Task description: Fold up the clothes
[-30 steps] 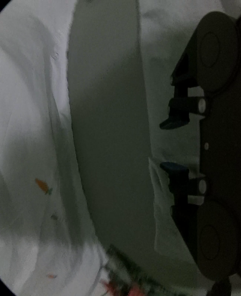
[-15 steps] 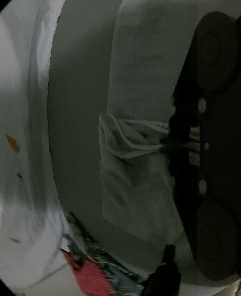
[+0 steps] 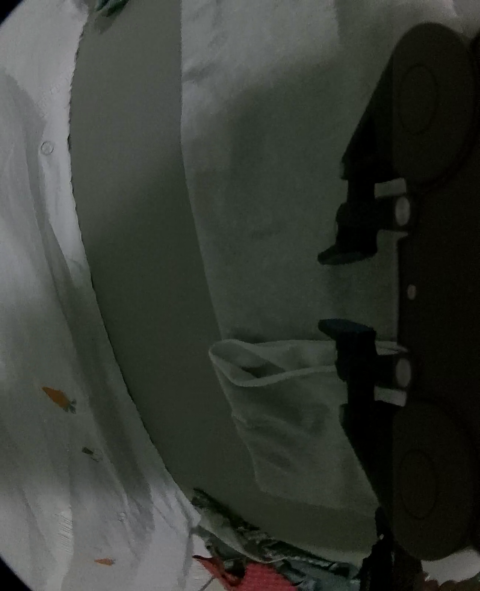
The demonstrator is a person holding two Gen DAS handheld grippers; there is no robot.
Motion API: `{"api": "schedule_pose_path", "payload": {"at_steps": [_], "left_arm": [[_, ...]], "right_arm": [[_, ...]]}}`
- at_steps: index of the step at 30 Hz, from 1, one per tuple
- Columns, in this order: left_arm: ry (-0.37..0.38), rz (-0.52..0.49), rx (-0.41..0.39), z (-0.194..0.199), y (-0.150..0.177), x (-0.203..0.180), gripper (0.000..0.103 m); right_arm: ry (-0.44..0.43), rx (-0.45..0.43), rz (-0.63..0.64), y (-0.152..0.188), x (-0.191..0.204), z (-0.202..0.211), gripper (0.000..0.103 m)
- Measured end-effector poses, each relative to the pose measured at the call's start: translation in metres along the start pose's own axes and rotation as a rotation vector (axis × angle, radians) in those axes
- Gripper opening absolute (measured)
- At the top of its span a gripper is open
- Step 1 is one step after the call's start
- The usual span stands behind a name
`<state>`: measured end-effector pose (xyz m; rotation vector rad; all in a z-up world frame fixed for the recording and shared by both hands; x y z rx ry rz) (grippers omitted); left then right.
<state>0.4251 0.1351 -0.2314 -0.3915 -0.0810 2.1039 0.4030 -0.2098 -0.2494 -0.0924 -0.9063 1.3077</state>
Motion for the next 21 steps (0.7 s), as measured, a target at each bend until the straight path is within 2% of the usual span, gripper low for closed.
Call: {"api": "schedule_pose_path", "payload": {"at_steps": [3, 7, 9, 12, 13, 16, 19, 21], "left_arm": [[0.048, -0.001, -0.026, 0.007, 0.003, -0.009, 0.008], [0.167, -0.027, -0.084, 0.031, 0.007, -0.037, 0.007], [0.241, -0.079, -0.114, 0.047, 0.012, -0.063, 0.007], [0.375, -0.195, -0.110, 0.062, 0.026, -0.108, 0.007], [0.392, -0.217, -0.089, 0.060, 0.032, -0.116, 0.010], [0.378, -0.234, 0.003, 0.042, 0.048, -0.122, 0.016], [0.363, -0.250, 0.095, 0.024, 0.065, -0.127, 0.016], [0.369, -0.248, 0.086, 0.027, 0.070, -0.123, 0.020]], "right_arm": [[-0.015, -0.016, -0.032, 0.002, -0.004, 0.009, 0.036], [-0.034, -0.060, -0.093, 0.001, -0.014, 0.020, 0.036], [-0.051, -0.090, -0.133, 0.001, -0.020, 0.030, 0.037], [-0.079, -0.122, -0.194, 0.002, -0.030, 0.042, 0.038], [-0.089, -0.130, -0.214, 0.002, -0.033, 0.045, 0.038], [-0.128, -0.129, -0.269, 0.004, -0.037, 0.047, 0.038], [-0.187, -0.118, -0.316, 0.006, -0.039, 0.047, 0.038], [-0.250, -0.118, -0.334, 0.005, -0.034, 0.045, 0.038]]}}
Point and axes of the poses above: each gripper's, at about its wrist camera, not at the fingertips, and z roughly against the way its jaws point, x to its left, y to its underside, the point moved 7 cm from there along -z, roughly the way its jaws point, and after that the axes turned 15 degrees about -y, right-handed, at the moved point
